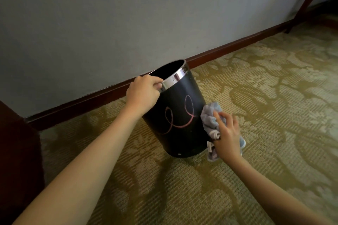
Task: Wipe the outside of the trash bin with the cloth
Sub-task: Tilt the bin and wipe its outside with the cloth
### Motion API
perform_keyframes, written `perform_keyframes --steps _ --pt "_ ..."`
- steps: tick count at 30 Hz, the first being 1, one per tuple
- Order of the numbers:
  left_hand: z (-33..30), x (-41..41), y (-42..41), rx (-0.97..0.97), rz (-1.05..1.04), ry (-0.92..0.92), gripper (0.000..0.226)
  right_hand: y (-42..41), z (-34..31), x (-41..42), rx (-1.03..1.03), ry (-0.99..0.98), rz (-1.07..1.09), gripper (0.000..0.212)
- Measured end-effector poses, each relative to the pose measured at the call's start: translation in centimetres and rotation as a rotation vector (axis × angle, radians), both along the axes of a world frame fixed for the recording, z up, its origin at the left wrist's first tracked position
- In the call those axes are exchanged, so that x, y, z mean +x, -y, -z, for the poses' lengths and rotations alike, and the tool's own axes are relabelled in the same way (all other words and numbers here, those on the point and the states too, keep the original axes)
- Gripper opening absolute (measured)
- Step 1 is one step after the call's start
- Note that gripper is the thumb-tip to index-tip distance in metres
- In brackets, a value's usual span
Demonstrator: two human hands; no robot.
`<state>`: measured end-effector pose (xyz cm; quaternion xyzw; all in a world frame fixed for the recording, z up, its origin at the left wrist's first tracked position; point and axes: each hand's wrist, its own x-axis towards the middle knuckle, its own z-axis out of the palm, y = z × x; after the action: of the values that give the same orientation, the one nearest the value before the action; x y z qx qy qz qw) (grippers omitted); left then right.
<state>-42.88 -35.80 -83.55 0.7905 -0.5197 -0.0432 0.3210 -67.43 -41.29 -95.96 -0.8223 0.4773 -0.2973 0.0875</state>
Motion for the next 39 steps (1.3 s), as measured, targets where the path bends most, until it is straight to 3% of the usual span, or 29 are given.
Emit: perform_keyframes --steps 8,18,22,31,39 --pt "0.6 1.8 -0.6 -0.019 -0.078 -0.113 0.027 0.5 -1.7 1.7 0.120 -0.016 0.053 0.070" --pt "1.1 1.1 -0.9 -0.044 -0.070 -0.083 0.020 0.8 -9.2 9.9 -0.104 0.068 -0.104 0.076" --pt "1.1 1.9 -1.1 -0.040 -0.064 -0.089 0.018 0.9 -7.6 8.3 -0.134 0.009 -0.156 0.073" --pt "1.4 3.5 -1.5 -0.020 -0.096 -0.154 0.027 -0.2 -1.7 2.1 0.001 -0.076 -0.072 0.061" --pt "0.9 2.1 -1.5 0.001 -0.063 -0.133 0.024 -0.5 -3.0 4.2 0.000 -0.049 0.028 0.065"
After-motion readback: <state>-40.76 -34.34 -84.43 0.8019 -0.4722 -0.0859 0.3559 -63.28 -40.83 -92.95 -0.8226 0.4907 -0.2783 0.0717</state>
